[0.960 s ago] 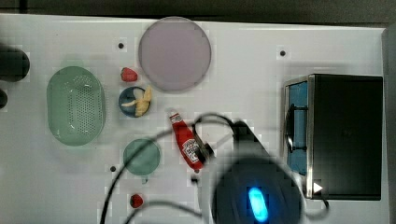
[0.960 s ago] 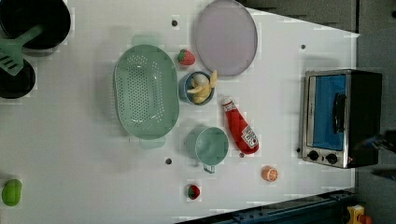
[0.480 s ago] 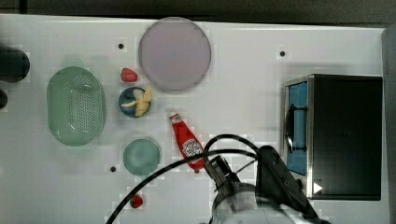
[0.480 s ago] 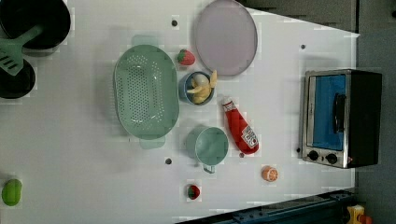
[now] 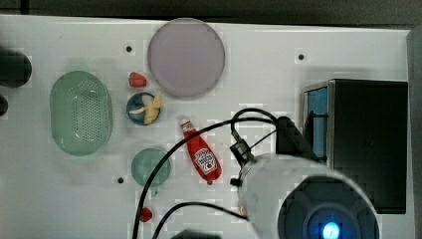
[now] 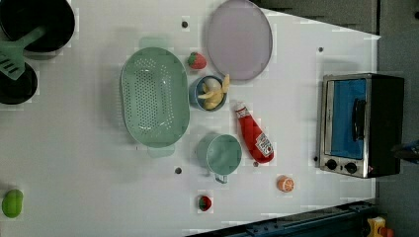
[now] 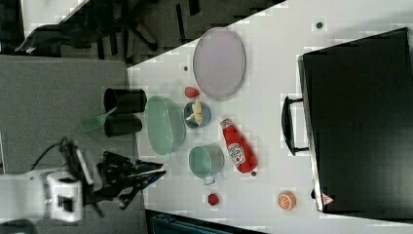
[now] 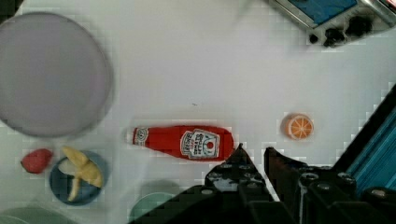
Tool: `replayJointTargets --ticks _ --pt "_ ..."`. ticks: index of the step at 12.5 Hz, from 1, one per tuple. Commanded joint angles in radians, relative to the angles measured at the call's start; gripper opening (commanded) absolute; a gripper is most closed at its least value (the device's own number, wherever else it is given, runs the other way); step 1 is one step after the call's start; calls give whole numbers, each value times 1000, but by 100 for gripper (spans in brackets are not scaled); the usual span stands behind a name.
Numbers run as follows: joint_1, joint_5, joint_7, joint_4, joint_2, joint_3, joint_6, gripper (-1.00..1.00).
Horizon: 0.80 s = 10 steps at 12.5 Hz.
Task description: Flap open oven.
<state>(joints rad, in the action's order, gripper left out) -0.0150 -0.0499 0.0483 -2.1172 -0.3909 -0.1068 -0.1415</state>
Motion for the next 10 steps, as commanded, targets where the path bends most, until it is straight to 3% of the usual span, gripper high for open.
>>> replayJointTargets --ticks 1,6,10 --pt "-20 -25 -325 -42 18 -86 -71 -65" --pt "-30 -65 -916 -73 139 -222 -272 -65" --pt "-34 -75 -1136 -91 246 -293 -472 -65"
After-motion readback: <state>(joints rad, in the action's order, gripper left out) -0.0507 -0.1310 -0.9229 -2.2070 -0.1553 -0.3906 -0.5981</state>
